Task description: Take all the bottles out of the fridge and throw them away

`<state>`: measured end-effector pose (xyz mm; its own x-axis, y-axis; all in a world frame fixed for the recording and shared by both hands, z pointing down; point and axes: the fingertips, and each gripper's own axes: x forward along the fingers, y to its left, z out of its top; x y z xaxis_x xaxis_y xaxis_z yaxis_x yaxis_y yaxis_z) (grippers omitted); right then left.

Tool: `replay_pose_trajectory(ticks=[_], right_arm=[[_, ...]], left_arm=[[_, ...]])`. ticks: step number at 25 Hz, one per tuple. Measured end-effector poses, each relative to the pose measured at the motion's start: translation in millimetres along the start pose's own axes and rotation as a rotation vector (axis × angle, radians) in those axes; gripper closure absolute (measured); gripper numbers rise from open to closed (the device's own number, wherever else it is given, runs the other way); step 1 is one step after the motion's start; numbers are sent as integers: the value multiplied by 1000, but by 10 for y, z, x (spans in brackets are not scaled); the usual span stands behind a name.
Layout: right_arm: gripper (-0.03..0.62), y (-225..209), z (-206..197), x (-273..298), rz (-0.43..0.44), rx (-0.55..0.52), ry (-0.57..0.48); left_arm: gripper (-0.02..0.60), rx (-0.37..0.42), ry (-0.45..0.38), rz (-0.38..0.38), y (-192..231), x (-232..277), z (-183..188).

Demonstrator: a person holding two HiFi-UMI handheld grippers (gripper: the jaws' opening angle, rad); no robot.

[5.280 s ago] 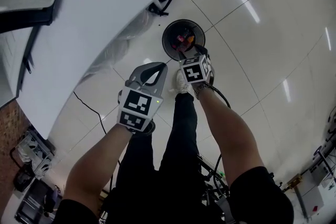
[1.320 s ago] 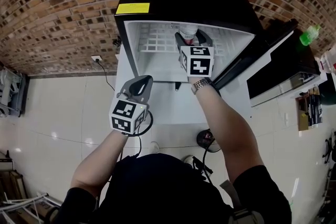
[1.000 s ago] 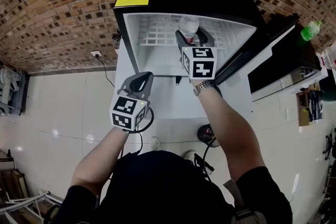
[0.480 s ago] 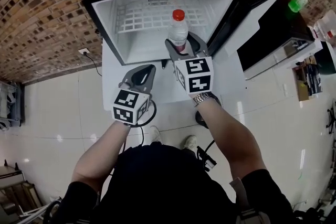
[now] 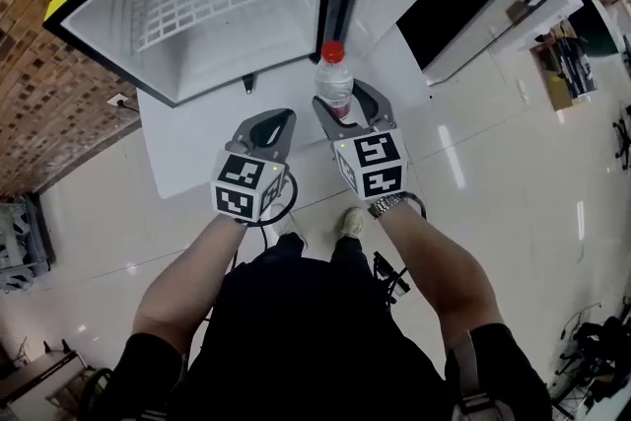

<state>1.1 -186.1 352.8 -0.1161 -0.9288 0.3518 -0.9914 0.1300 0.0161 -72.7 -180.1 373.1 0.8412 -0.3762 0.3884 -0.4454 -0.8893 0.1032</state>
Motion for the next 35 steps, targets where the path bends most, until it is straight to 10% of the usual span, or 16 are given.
replay_pose_trajectory(ticks=[15,35], right_arm=[[321,-1247,-2571,-1180,-211,275,324],[322,-1748,-5328,-672,-242,537,636]], left_arm=[[578,45,224,-287,-1815,1289,-876],[578,125,542,-388,-2384,2563,-2696]])
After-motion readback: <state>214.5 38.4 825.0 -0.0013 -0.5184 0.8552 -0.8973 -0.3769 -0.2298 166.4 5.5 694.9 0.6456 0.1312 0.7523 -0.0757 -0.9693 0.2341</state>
